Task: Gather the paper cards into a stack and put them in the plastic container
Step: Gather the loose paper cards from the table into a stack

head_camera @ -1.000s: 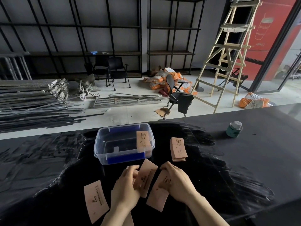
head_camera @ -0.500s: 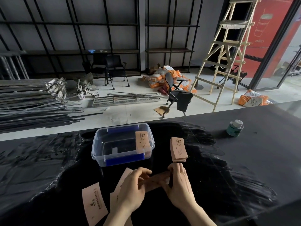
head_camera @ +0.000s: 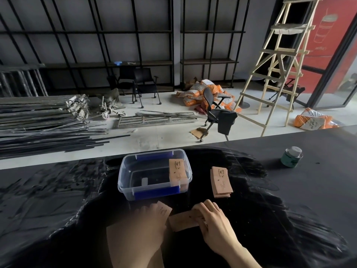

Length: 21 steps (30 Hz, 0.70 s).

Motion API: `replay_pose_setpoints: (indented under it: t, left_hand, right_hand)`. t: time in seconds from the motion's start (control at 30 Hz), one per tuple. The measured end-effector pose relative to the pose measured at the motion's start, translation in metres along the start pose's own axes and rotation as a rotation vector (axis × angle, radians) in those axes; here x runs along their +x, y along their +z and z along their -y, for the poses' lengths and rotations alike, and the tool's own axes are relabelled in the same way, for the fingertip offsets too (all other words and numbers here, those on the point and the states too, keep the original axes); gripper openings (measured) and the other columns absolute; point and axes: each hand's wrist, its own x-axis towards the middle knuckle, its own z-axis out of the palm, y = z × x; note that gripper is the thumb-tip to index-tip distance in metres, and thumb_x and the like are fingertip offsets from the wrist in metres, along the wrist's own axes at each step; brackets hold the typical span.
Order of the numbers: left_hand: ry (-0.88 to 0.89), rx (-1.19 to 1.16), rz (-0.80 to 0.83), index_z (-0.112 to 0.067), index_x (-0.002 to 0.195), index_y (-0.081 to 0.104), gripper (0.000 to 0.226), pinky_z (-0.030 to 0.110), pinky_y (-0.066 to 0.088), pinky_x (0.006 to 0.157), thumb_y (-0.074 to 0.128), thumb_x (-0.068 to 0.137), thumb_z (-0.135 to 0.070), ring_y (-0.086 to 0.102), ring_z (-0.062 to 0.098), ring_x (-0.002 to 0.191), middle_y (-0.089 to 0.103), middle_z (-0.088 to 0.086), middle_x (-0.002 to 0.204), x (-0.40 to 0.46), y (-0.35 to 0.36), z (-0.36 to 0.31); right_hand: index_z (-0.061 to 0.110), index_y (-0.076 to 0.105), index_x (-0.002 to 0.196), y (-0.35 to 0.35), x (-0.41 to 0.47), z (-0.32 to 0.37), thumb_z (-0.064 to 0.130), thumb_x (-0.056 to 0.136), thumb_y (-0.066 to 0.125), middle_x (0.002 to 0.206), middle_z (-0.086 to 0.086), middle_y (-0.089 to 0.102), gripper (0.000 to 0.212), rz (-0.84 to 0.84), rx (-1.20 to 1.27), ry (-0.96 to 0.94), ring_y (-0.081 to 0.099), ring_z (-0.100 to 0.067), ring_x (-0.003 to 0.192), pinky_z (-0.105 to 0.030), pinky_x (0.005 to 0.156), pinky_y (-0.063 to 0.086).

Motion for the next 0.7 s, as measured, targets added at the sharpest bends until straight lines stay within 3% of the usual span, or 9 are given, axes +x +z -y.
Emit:
replay_pose_setpoints:
  t: [0.1,0.23,0.33,0.47,0.7]
  left_hand:
    - [0.1,-0.129,-0.031,-0.037,0.139,0.041,0.067,0.032,0.044,0.102,0.073,0.081,-0.027,0.056,0.015,0.12,0.058,-0.009,0.129,0.006,-0.004,-0.007]
    - [0.224,-0.308,-0.032,-0.042,0.13,0.05,0.061,0.028,0.056,0.092,0.07,0.086,-0.004,0.063,0.004,0.103,0.058,-0.021,0.114,0.015,-0.008,-0.018]
    - [0.288,-0.434,-0.041,-0.047,0.117,0.058,0.055,0.02,0.058,0.089,0.069,0.088,-0.001,0.065,-0.002,0.094,0.063,-0.024,0.099,0.023,-0.009,-0.027]
    - [0.323,-0.544,-0.037,-0.053,0.103,0.058,0.057,0.0,0.048,0.08,0.069,0.09,0.001,0.065,-0.013,0.096,0.072,-0.023,0.094,0.031,-0.013,-0.031]
    - [0.376,-0.486,0.041,-0.046,0.105,0.065,0.049,0.003,0.049,0.087,0.064,0.092,0.002,0.064,-0.017,0.097,0.073,-0.027,0.096,0.035,-0.014,-0.024]
  right_hand:
    - [0.033,0.057,0.119,-0.001,0.001,0.0,0.014,0.089,0.057,0.113,0.011,0.053,0.035,0.013,0.0,-0.008,0.048,-0.012,0.104,-0.025,0.078,0.046]
    - [0.031,0.057,0.115,-0.003,0.0,0.002,0.011,0.087,0.057,0.114,0.013,0.054,0.035,0.016,0.026,0.003,0.049,-0.011,0.104,-0.03,0.072,0.054]
    - [0.03,0.053,0.119,-0.004,0.001,0.002,0.012,0.087,0.057,0.113,0.013,0.056,0.037,-0.005,0.057,0.039,0.05,-0.01,0.103,-0.03,0.076,0.054]
    - [0.029,0.051,0.118,-0.008,0.002,0.0,0.014,0.089,0.056,0.109,0.017,0.057,0.033,-0.014,0.093,0.077,0.051,-0.006,0.1,-0.025,0.078,0.049]
    - [0.032,0.05,0.115,-0.005,0.0,0.0,0.018,0.093,0.056,0.093,0.019,0.057,0.026,-0.041,0.134,0.126,0.054,0.0,0.081,-0.015,0.066,0.041]
